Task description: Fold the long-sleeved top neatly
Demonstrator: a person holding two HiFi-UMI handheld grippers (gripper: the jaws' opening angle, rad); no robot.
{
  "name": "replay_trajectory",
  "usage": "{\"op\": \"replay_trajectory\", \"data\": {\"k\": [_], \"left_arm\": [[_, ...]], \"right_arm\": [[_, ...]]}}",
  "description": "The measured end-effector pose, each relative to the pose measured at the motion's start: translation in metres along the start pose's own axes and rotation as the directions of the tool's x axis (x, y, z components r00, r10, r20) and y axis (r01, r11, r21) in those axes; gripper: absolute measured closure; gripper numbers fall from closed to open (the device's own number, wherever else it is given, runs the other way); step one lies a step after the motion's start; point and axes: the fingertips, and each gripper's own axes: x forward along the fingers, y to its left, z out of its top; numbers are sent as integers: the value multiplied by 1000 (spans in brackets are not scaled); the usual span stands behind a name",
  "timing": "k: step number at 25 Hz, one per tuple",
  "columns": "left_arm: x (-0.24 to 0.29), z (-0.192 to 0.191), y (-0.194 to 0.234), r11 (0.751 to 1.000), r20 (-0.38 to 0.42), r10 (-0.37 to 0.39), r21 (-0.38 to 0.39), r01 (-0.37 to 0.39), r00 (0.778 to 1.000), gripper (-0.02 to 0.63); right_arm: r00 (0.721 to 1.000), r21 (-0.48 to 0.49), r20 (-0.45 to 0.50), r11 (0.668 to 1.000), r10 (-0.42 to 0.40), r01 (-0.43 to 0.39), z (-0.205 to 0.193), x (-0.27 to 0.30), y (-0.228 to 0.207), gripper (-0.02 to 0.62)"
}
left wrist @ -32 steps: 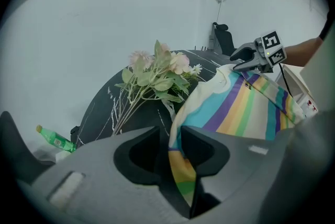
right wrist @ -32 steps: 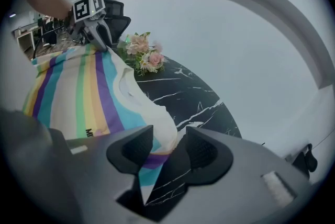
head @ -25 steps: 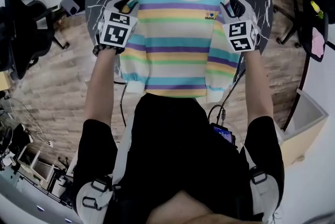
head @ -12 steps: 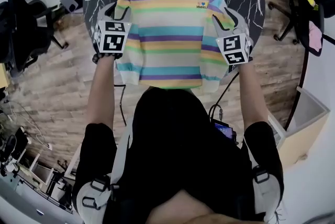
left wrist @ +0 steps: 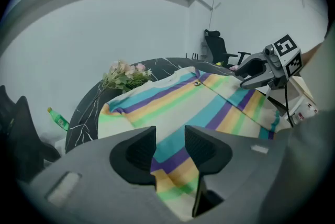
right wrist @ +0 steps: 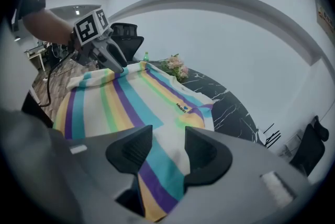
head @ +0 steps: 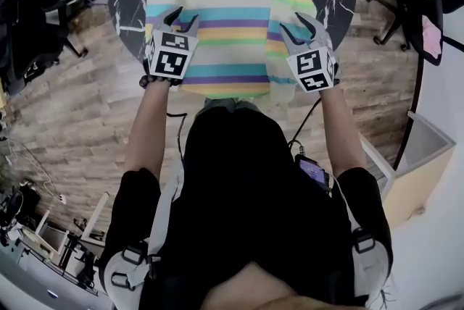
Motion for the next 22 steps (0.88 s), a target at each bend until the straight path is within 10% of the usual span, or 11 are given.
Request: {"op": "replay_trajectory", "data": {"k": [10,22], "left_arm": [[-24,-30,-87,998,5,-66,-6,67,998,433],[-51,-75,-179,993,-26,-116,-21,116,993,439]], "right_arm": [[994,-108,-33,989,101,-104,-50,-44,81,402],[984,-20,24,985,174,-174,-80,-91,138,391]]}}
